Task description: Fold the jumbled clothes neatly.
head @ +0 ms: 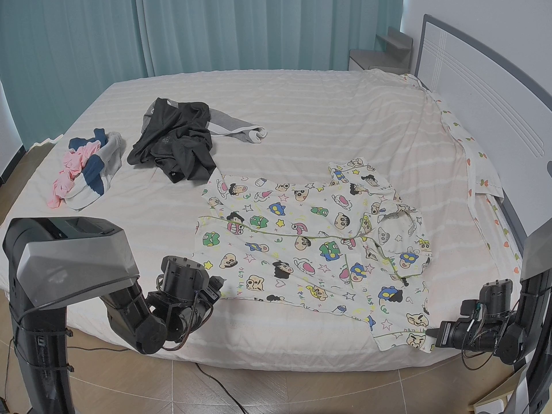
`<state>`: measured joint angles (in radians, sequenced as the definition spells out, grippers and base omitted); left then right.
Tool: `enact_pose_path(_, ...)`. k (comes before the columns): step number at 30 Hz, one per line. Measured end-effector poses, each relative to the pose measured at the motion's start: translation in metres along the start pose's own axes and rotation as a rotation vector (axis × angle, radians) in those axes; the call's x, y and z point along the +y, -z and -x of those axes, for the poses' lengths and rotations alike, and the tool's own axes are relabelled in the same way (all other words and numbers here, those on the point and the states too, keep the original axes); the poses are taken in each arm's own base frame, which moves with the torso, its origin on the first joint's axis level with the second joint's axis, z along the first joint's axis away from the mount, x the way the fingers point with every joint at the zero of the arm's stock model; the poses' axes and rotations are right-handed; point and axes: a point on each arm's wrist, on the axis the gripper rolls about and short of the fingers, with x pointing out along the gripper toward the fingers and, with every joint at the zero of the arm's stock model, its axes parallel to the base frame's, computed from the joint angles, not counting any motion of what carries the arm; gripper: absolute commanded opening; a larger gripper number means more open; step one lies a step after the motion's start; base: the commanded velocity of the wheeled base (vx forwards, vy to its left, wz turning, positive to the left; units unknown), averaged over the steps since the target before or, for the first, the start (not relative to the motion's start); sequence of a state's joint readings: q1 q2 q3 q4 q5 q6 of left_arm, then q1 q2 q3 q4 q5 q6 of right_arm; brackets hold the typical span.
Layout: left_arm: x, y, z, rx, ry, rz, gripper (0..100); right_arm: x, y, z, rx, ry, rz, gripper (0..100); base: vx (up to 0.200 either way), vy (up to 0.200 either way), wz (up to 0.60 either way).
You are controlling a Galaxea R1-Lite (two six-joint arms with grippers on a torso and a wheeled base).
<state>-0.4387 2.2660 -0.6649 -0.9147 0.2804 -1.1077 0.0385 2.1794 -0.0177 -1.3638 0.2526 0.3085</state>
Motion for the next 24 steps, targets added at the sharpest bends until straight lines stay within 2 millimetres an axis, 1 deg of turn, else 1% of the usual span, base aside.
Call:
enact_pose_path(5, 0.001, 0.003, -0.009, -0.005, -0.010, -0.003, 100, 0.000, 0.001, -0.001, 0.005, 0.003, -0.001, 0, 0.000, 0.000, 0.00)
enact_pose_path(14, -0.005, 0.000, -0.019, -0.048, -0.007, 0.011, 100, -0.001, 0.001, -0.001, 0.009, 0.003, -0.001, 0, 0.000, 0.000, 0.00)
enact_pose_path(17, -0.004, 0.001, -0.022, -0.050, -0.013, 0.009, 100, -0.001, 0.001, -0.001, 0.009, 0.002, -0.002, 0, 0.000, 0.000, 0.00)
enact_pose_path(18, -0.003, 0.001, -0.024, -0.049, -0.016, 0.007, 0, -0.001, 0.001, -0.001, 0.009, 0.002, -0.002, 0, 0.000, 0.000, 0.00)
enact_pose_path(24, 0.003, 0.006, -0.028, -0.040, -0.041, -0.009, 0, -0.001, 0.001, -0.001, 0.010, 0.004, -0.004, 0, 0.000, 0.000, 0.00)
